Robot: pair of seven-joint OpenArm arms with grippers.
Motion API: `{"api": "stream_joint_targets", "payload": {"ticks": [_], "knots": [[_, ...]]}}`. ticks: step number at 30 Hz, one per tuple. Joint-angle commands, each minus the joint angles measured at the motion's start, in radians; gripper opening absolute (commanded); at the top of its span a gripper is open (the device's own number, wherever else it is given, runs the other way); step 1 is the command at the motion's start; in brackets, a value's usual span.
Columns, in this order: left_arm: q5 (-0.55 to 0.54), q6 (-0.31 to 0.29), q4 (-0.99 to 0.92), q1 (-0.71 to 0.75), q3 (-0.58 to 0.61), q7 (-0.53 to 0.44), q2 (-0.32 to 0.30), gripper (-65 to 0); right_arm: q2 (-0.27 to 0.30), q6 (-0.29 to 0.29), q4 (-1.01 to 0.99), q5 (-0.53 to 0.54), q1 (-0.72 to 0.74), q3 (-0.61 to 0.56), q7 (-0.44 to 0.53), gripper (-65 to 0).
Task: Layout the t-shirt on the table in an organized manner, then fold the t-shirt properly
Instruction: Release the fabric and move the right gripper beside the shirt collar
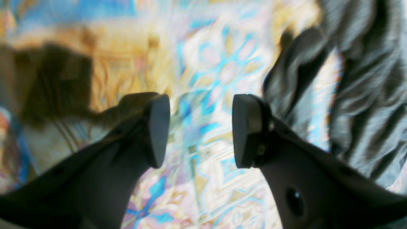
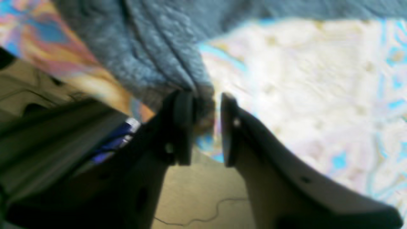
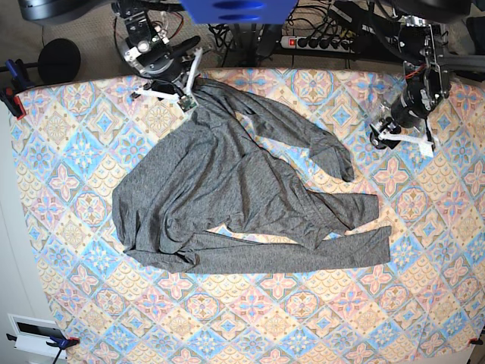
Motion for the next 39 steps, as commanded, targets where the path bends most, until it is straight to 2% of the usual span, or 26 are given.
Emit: {"api": "stream_joint_targets", "payload": {"ticks": [1, 5, 9, 12, 24, 28, 35, 37, 39], "knots": [[-0.008, -0.006, 0.038, -0.006, -0.010, -0.009, -0.012, -33.9, 0.009, 0.001, 0.022, 0.002, 0.003, 0.005, 0.013, -47.5], [-0.058, -0.006, 0.061, -0.036, -0.066, -0.007, -0.009, -33.9, 0.020, 0.001, 0.024, 0.002, 0.023, 0.007, 0.011, -44.2], [-0.126, -0.006, 0.061, -0.056, -0.115, -0.007, -0.017, -33.9, 0.026, 0.001, 0.025, 0.002, 0.025, 0.030, 0.014, -43.7], [-0.134, -0.006, 0.061, -0.078, -0.122, -0.007, -0.038, -33.9, 0.027, 0.001, 0.025, 0.002, 0.031, 0.053, 0.020, -43.7], [-0.129, -0.005, 0.055, -0.181, -0.122, -0.009, -0.034, -33.9, 0.021, 0.001, 0.022, 0.004, 0.157, 0.077, 0.011, -43.6], [-0.134, -0.005, -0.033, -0.222, -0.125, -0.013, -0.034, -33.9, 0.021, 0.001, 0.021, 0.005, 0.181, 0.077, -0.004, -43.0], [-0.135, -0.005, -0.180, -0.237, -0.127, -0.019, -0.034, -33.9, 0.024, 0.001, 0.021, 0.005, 0.195, 0.080, -0.035, -30.5], [-0.135, -0.005, -0.202, -0.248, -0.161, -0.029, -0.034, -33.9, 0.024, 0.001, 0.021, 0.005, 0.195, 0.116, -0.035, -28.9], [-0.135, -0.006, -0.214, -0.257, -0.210, -0.026, -0.006, -33.9, 0.024, 0.001, 0.021, 0.005, 0.197, 0.169, -0.032, -28.1]]}}
